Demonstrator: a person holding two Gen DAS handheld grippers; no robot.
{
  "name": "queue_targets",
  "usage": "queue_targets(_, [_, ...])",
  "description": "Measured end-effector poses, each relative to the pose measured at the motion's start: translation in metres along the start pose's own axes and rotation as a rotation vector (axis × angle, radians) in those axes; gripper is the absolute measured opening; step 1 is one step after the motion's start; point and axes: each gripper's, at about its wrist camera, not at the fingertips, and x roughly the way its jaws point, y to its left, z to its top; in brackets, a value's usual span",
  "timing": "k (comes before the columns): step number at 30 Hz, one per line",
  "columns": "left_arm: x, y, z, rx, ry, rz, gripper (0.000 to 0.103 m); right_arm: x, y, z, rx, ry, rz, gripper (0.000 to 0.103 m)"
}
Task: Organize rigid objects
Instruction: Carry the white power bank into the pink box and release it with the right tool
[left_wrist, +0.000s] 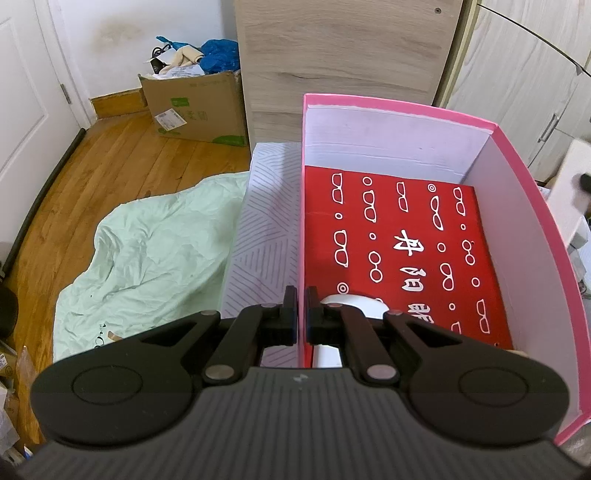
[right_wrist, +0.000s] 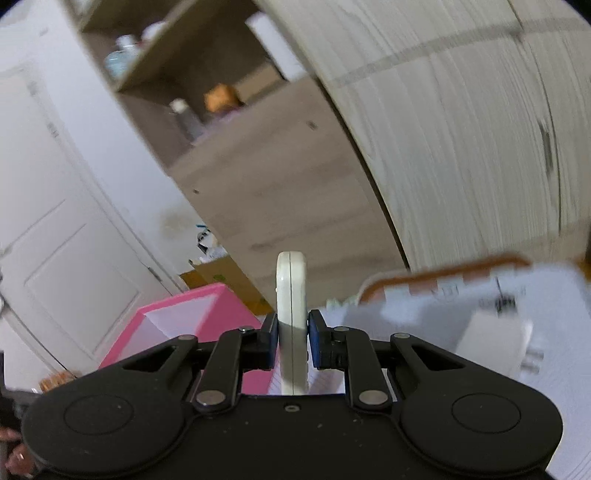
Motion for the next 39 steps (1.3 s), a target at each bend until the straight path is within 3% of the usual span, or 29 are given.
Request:
queue_targets(3, [0.000,0.001,0.000,0.005,-0.001,0.003,0.003,-0.017,0.020,0.005,-0.045,-0.056,0.027,0.021])
queue_targets(8, [0.000,0.001,-0.001,-0.001,0.000,0.005,0.003,-0.044,0.047,0.019,-0.056,-0.144,0.164,0.021])
queue_targets(12, [-0.001,0.000,-0.001,0.007,0.003,0.006,0.004,-0.047,0.074,0.023,-0.095,-0.131,0.272,0.021])
queue_targets(16, [-0.002,0.003,-0.001,-0.016,0.008,-0.007,0.004,-0.027,0.105,0.011,-0.168,-0.064,0.306,0.021])
queue_targets(22, [-0.002,0.002,-0.001,-0.013,0.010,-0.003,0.004,0.019,0.149,-0.014,-0.374,0.075,0.255,0.021])
queue_targets(26, [-0.002,0.001,0.000,-0.014,0.010,-0.005,0.004,0.040,0.154,-0.019,-0.411,0.152,0.219,0.021])
queue_targets(31, [-0.002,0.004,0.000,-0.024,0.012,-0.020,0.004,0.051,0.168,-0.023,-0.532,0.160,0.093,0.021])
queue_targets(35, [-0.001,0.005,0.001,-0.021,0.012,-0.023,0.004,0.061,0.174,-0.021,-0.599,0.170,0.070,0.021])
queue_targets(39, [-0.001,0.007,0.001,-0.030,0.013,-0.035,0.004,0.072,0.187,-0.030,-0.742,0.145,-0.007,0.021])
